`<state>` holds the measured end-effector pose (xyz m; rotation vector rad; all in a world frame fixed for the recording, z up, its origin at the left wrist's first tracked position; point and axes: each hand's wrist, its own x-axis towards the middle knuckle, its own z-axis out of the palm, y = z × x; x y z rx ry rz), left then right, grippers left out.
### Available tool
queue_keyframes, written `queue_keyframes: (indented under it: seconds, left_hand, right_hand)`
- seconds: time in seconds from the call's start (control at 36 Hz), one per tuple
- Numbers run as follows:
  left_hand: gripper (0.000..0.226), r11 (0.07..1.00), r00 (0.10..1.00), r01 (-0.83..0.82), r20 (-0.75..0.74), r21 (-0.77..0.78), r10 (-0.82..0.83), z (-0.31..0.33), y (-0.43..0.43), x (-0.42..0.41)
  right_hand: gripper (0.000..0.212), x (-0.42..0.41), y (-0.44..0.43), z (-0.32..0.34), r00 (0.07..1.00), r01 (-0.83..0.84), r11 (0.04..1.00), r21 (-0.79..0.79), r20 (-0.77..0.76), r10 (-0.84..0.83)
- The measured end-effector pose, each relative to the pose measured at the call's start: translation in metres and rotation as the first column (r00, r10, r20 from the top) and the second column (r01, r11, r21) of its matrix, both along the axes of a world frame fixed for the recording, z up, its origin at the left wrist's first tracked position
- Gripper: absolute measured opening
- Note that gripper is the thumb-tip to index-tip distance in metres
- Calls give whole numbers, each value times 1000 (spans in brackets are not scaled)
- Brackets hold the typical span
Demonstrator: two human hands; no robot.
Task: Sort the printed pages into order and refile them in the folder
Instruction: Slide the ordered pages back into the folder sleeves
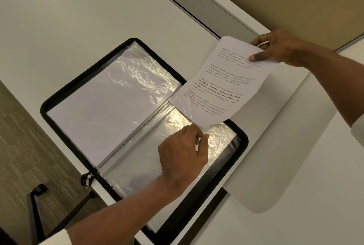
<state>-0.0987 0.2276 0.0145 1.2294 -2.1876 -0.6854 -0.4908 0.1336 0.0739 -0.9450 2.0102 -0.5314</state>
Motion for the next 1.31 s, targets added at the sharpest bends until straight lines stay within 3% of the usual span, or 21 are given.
queue_keyframes:
  seconds: [0.75,0.92,1.08,1.31]
  left_hand:
    - [23,999,998,48,48,-21,-47,0,-2,-1]
    - [25,984,984,155,106,-89,-146,-19,-4,2]
    - [46,890,875,444,265,-102,-406,-47,3,7]
    - [84,854,790,519,398,-28,-467,-60,21,8]
  right_hand:
    - [50,15,-4,-10,998,-20,1000,-9,-65,19]
    - [51,11,-5,-16,995,-41,999,25,-90,44]
    - [50,12,-6,-17,989,-57,994,89,-128,68]
    - [48,5,-11,-28,973,-53,992,110,-216,76]
